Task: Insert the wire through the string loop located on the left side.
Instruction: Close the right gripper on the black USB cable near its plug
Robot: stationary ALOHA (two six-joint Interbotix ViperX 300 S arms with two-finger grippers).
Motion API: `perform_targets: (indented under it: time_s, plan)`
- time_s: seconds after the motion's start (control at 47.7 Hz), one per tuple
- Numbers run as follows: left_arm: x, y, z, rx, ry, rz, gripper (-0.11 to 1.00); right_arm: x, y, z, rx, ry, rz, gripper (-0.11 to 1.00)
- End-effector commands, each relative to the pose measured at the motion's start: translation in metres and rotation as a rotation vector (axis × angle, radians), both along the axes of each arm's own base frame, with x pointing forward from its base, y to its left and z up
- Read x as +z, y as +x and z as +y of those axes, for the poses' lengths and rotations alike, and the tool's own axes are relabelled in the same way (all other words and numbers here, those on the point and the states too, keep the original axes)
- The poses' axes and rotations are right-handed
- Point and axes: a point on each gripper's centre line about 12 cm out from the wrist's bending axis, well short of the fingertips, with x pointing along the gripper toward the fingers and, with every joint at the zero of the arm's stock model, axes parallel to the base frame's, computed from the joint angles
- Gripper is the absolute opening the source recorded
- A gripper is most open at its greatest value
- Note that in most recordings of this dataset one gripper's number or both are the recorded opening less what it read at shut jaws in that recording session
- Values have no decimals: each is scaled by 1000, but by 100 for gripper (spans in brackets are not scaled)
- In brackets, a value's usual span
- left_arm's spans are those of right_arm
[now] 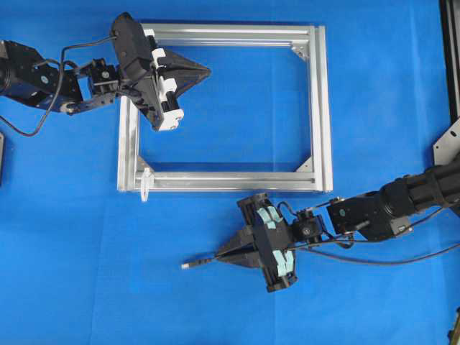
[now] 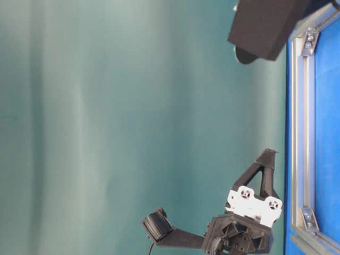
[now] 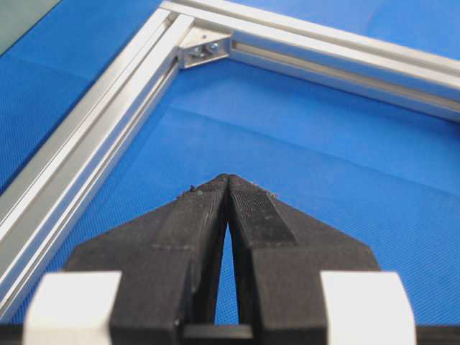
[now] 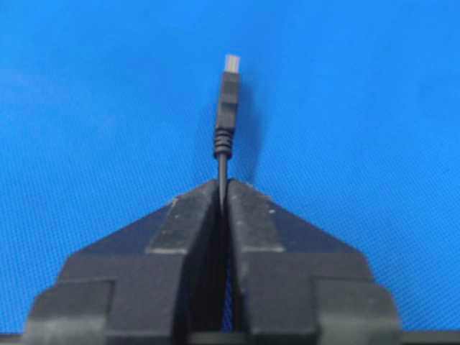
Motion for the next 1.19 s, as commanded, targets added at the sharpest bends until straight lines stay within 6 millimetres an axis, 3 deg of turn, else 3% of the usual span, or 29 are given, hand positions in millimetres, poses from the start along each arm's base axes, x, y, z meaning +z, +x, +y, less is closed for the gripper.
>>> perform_targets:
  time_s: [0.0, 0.356, 0.817, 1.173]
  plan:
    - [16, 2, 1, 1, 15, -48, 0, 18, 6, 0, -2, 12, -51, -4]
    - [15, 2, 1, 0, 16, -45, 0, 29, 7, -1, -6, 20, -69, -4]
    - [15, 2, 1, 0, 14, -44, 0, 105, 2, -3, -7, 4, -58, -4]
    - [15, 1, 1, 1, 12, -43, 0, 110, 0, -4, -8, 5, -50, -4]
